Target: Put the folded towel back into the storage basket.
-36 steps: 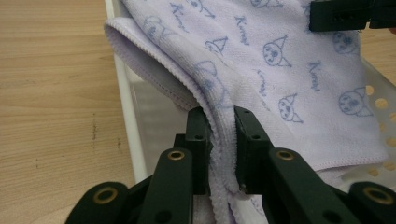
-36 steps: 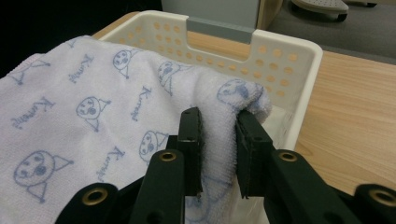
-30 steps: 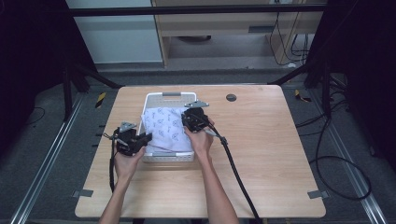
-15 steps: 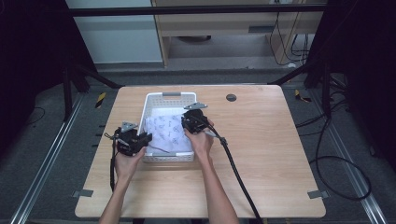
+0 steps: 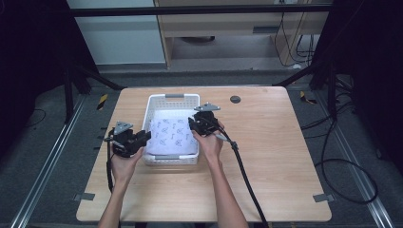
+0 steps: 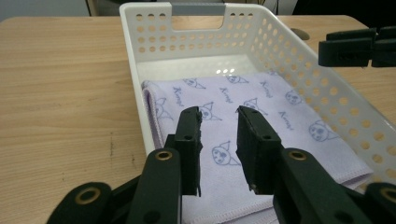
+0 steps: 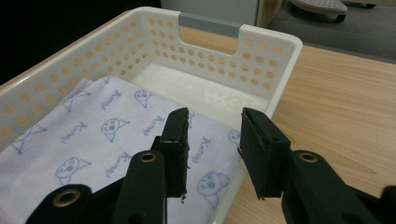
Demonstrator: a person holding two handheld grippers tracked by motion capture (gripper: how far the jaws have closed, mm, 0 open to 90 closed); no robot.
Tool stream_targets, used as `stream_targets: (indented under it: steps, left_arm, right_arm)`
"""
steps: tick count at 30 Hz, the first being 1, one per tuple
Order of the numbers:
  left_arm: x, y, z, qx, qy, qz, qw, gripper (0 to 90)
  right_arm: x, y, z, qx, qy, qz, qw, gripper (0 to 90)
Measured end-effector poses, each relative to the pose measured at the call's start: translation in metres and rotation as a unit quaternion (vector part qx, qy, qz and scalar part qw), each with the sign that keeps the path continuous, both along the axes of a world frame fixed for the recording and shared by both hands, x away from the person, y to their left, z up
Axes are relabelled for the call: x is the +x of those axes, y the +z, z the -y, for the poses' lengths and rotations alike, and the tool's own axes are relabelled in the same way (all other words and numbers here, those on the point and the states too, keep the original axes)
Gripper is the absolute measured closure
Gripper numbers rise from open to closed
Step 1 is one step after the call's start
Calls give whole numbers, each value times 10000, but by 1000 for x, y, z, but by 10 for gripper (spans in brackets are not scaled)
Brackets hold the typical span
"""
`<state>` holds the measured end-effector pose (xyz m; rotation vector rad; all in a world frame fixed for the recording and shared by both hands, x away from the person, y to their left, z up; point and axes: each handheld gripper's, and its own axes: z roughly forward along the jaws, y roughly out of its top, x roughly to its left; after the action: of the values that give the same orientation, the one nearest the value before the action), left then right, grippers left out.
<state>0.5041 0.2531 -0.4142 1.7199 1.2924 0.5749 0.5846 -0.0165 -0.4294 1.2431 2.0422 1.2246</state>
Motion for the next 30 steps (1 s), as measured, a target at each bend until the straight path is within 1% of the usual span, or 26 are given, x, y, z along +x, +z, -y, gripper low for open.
stream_targets:
  steps: [2,9,11,14,15,16,19,23,24,26,27,30]
  left_arm:
    - [-2,2,0,4,-26,31,10000,685]
    - [-9,7,7,136,-170,194,9996,648]
    - [-12,8,10,182,-220,230,9993,630]
    - [-16,10,14,248,-315,341,9986,589]
    - [-16,10,14,248,-315,341,9986,574]
    - [-18,11,15,256,-334,384,9984,559]
    - [-23,13,17,301,-340,493,9977,528]
    - [-27,12,19,329,-381,500,9975,498]
    - [-29,12,19,391,-379,510,9972,491]
    - [-30,11,19,412,-377,517,9971,482]
    - [-33,10,19,457,-382,537,9968,476]
    - [-36,8,17,461,-368,529,9969,461]
  right_arm:
    - [-3,1,4,3,19,26,10000,600]
    - [-19,10,23,188,98,140,9997,538]
    - [-25,12,29,263,98,177,9994,516]
    - [-34,15,40,348,105,240,9991,488]
    - [-34,15,40,348,105,240,9991,488]
    - [-41,17,48,395,123,290,9987,470]
    - [-50,19,59,415,123,349,9985,450]
    - [-63,18,73,487,107,401,9980,414]
    - [-66,18,77,508,115,412,9978,401]
    - [-72,17,84,504,84,440,9977,381]
    - [-74,16,87,496,61,439,9978,364]
    - [-82,11,97,501,42,421,9978,316]
